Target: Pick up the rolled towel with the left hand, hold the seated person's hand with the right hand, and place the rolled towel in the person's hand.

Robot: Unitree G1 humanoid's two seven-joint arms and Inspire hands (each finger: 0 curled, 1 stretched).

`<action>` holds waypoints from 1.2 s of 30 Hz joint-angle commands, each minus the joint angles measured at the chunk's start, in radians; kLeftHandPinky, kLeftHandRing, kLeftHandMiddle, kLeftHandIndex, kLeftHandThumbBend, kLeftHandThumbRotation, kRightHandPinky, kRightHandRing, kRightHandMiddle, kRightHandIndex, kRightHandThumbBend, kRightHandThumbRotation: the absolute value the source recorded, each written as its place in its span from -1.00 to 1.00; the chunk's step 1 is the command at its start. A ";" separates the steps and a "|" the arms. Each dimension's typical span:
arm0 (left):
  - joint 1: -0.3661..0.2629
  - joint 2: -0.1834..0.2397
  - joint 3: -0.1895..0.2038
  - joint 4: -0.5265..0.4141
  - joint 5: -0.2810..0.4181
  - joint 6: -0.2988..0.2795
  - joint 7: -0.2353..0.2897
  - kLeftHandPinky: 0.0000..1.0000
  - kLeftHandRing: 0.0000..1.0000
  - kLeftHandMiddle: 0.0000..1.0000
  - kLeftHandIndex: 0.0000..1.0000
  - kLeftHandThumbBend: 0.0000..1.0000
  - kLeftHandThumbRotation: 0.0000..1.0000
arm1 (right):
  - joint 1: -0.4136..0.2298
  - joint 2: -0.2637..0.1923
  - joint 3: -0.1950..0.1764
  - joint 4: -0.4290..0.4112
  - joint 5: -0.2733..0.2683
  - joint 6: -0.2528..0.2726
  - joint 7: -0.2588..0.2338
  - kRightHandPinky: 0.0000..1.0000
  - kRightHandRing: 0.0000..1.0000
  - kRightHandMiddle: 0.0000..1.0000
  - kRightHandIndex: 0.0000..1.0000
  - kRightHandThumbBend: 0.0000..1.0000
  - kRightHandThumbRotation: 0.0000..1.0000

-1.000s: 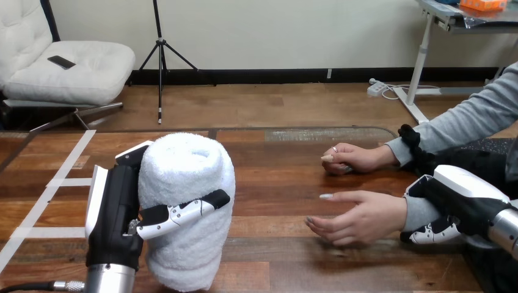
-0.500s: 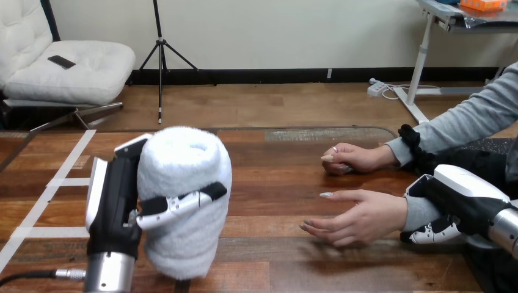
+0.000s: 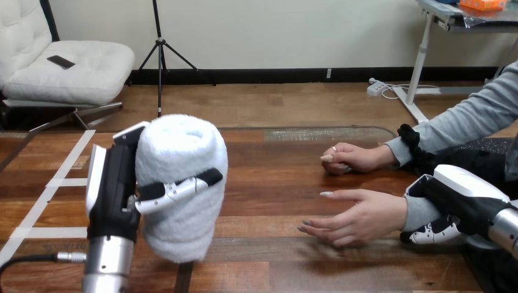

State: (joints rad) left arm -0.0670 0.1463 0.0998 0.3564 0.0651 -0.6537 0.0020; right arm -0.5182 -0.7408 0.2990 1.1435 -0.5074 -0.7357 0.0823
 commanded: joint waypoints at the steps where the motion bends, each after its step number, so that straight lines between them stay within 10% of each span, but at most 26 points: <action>1: -0.145 0.030 0.028 0.065 -0.029 -0.061 -0.001 -0.39 -0.30 -0.22 -0.21 0.37 -1.00 | -0.097 0.048 -0.041 -0.024 0.055 -0.007 0.002 -0.66 -0.57 -0.44 -0.39 -0.10 -0.82; 36: -0.451 0.094 0.052 0.507 -0.032 -0.138 -0.010 -0.39 -0.31 -0.23 -0.22 0.41 -1.00 | -0.120 0.068 -0.059 -0.019 0.080 -0.016 0.025 -0.64 -0.56 -0.44 -0.41 -0.10 -0.82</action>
State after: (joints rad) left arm -0.3343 0.1999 0.1383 0.7875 0.0462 -0.7273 -0.0020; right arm -0.5241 -0.7395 0.2970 1.1434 -0.5056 -0.7291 0.1117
